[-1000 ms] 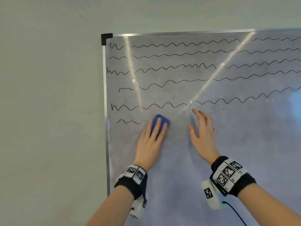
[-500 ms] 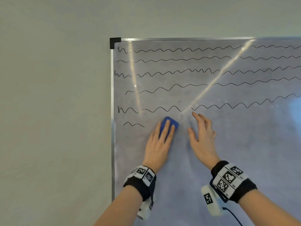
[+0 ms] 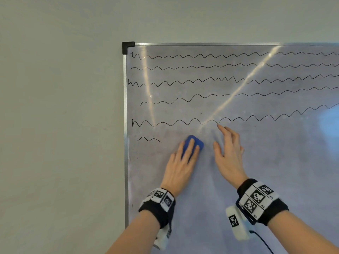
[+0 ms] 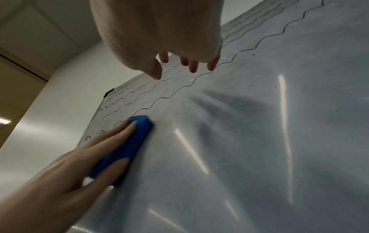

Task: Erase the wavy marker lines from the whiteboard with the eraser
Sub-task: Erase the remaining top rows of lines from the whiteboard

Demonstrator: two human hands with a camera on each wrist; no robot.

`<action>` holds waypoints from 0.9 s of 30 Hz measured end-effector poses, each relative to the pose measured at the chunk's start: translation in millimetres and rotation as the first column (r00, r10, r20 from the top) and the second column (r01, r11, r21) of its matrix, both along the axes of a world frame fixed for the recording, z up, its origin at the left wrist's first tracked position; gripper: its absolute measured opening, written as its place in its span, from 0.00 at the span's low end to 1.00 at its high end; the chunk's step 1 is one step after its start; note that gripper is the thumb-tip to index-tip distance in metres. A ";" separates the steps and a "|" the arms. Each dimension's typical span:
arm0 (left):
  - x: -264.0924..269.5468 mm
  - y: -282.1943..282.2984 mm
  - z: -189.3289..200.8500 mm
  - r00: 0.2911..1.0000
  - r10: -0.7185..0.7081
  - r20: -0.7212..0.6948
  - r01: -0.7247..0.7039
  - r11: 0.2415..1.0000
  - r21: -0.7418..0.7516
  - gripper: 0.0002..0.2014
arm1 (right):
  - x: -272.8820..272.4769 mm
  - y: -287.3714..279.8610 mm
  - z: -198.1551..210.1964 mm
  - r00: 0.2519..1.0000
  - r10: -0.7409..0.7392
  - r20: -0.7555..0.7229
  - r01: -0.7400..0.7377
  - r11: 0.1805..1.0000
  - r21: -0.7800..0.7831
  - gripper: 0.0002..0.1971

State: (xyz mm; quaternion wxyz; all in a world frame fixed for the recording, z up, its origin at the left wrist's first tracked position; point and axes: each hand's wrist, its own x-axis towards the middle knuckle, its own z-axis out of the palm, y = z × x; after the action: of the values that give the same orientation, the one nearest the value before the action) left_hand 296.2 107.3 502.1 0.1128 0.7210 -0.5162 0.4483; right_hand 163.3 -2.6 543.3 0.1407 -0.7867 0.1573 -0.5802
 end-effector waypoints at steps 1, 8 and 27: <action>8.0 11.9 -0.8 0.999 0.040 -0.035 -0.041 0.999 -0.026 0.31 | 0.2 -1.5 -1.3 1.000 -0.004 0.001 0.004 1.000 0.006 0.26; 35.8 64.6 -4.8 0.928 0.195 -0.317 -0.267 0.941 -0.206 0.38 | 15.3 11.5 -10.1 0.998 0.053 -0.024 -0.052 0.999 0.013 0.26; 24.6 53.6 -14.4 0.968 0.131 -0.213 -0.170 0.969 -0.179 0.34 | 47.6 44.9 -16.1 0.990 0.114 -0.089 -0.117 0.993 -0.034 0.26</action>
State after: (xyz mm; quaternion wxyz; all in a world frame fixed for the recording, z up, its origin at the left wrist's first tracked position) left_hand 320.9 160.9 487.7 0.1999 0.7850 -0.3993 0.4294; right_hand 211.0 42.3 527.3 0.1516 -0.8216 0.1062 -0.5392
